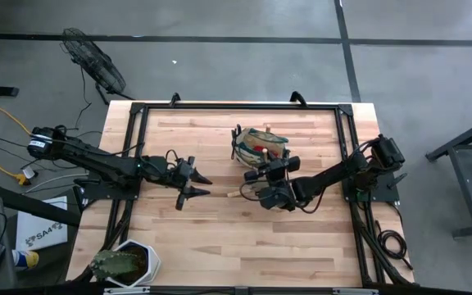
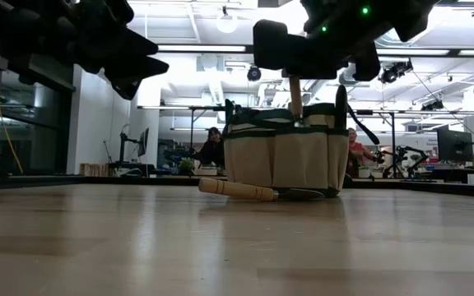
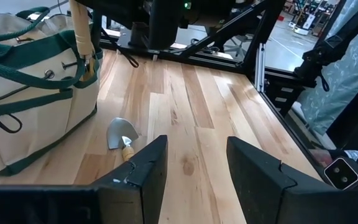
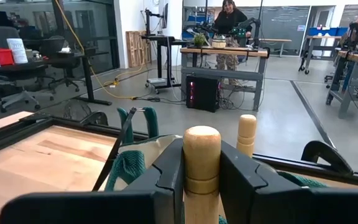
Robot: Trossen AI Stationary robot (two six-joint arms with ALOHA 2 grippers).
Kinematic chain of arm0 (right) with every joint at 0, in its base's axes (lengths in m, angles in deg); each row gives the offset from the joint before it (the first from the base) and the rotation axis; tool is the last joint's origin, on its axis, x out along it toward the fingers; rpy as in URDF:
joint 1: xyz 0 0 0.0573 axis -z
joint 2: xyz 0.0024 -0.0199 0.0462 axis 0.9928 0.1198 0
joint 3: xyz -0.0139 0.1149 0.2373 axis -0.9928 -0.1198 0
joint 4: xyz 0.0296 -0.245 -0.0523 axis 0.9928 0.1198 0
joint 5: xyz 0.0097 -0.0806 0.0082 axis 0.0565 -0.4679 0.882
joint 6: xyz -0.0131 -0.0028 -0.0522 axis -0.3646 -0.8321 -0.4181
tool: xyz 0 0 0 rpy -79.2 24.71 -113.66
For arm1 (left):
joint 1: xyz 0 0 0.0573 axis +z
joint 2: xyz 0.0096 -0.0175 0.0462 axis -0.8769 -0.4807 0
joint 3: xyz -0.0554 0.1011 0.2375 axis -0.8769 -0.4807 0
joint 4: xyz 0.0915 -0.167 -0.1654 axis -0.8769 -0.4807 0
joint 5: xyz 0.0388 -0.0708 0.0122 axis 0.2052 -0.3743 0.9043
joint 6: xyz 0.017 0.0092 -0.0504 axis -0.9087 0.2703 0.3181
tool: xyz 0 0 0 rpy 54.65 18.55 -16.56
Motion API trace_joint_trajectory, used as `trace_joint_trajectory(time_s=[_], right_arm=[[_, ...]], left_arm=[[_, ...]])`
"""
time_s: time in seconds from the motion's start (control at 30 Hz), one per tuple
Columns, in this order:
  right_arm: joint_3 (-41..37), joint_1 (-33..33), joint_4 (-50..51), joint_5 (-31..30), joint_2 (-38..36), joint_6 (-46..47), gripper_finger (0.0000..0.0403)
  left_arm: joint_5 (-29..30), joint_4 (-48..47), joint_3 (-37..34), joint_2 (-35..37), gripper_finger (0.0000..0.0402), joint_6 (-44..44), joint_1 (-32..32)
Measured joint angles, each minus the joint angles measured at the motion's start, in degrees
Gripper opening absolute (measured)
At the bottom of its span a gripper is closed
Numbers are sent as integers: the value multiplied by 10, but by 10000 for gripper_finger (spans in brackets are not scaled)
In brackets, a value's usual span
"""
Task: Pick & Place Garden tools in Gardening bag
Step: Put the left brown trowel into the gardening bag
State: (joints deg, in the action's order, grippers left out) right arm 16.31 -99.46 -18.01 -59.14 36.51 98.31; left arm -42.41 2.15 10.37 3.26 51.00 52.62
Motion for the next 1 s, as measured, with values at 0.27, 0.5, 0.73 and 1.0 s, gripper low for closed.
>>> trace_joint_trajectory(time_s=[0.27, 0.5, 0.73, 1.0], right_arm=[[0, 0, 22, 8, 0, 27, 63], [0, 0, 22, 17, 0, 19, 73], [0, 0, 22, 18, 0, 17, 75], [0, 0, 21, 30, 0, 17, 76]], left_arm=[[1, 0, 0, 0, 161, 1, 0], [2, 0, 0, 0, 161, 2, 0], [2, 0, 0, 0, 161, 2, 0], [1, 0, 0, 0, 161, 10, 0]])
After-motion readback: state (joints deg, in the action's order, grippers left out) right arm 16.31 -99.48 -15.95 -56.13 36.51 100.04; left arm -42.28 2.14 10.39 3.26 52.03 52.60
